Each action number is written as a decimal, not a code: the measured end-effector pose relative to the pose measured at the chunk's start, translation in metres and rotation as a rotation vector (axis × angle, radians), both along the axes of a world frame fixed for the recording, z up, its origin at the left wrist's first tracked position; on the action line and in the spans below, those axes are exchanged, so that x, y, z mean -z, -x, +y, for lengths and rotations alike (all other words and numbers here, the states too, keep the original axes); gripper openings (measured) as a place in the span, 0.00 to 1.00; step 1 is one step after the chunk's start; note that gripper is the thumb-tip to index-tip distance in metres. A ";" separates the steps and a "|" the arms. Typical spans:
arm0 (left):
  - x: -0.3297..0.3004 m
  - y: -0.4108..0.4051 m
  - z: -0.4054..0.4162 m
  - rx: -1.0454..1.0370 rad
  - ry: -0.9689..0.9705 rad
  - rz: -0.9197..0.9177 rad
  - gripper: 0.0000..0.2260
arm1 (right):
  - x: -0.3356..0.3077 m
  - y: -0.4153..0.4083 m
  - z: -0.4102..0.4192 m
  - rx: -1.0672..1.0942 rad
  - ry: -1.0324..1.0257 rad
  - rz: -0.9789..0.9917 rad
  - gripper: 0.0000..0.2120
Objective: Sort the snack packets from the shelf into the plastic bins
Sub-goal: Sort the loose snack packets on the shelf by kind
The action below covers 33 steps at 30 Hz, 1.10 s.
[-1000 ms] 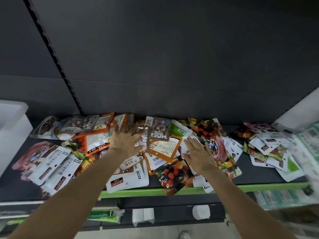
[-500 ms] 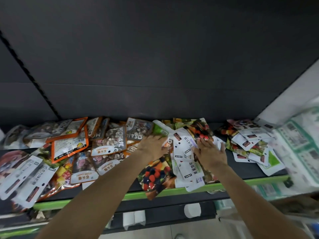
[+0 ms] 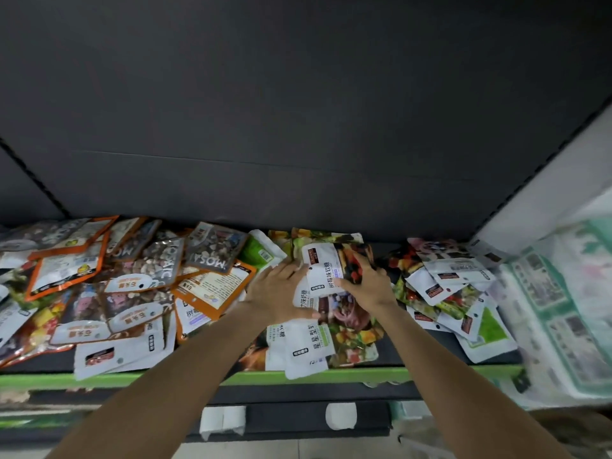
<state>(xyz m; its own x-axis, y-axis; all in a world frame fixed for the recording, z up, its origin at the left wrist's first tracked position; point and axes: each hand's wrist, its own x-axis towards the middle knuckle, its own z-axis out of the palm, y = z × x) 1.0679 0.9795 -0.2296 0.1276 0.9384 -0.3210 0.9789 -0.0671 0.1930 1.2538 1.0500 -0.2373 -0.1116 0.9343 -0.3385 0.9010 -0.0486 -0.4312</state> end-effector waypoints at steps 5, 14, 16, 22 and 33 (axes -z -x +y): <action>0.005 -0.013 0.001 -0.062 -0.010 -0.019 0.44 | -0.003 -0.015 0.012 0.022 -0.172 0.029 0.35; -0.009 -0.034 0.007 -0.100 -0.158 0.040 0.40 | -0.032 -0.102 0.023 0.121 -0.404 -0.075 0.24; -0.014 -0.043 0.012 -0.110 -0.194 0.056 0.39 | -0.025 -0.119 0.021 0.030 -0.350 -0.496 0.28; -0.033 -0.059 0.028 -0.242 -0.250 -0.334 0.21 | -0.009 -0.132 0.019 -0.114 -0.227 -0.470 0.30; -0.068 -0.140 0.090 -0.215 -0.454 -0.710 0.13 | -0.045 -0.136 0.015 -0.082 -0.014 0.523 0.31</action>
